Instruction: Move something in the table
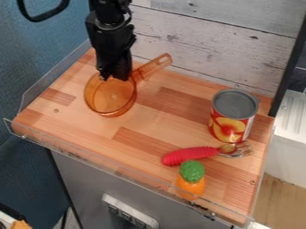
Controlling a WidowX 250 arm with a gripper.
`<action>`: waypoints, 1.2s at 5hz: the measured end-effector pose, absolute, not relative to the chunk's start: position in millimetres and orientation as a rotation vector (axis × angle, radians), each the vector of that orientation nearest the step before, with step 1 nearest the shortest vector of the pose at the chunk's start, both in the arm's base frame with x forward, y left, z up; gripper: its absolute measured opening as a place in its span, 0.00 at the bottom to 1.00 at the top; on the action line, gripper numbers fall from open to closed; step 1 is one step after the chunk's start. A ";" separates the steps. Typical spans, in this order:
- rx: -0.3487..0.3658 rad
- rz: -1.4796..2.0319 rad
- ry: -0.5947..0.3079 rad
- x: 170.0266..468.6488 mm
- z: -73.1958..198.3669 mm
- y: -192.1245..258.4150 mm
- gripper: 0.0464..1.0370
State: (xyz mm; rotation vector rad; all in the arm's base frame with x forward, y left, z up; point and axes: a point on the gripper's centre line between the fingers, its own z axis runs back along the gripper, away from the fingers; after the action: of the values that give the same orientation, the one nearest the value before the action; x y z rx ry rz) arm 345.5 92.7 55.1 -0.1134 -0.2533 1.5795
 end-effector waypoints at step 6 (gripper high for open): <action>-0.075 1.361 -0.243 403.5 21.2 9.3 0.03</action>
State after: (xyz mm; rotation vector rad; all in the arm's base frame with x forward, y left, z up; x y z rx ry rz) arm 403.5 9.3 21.2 -0.0749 -0.2430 1.3612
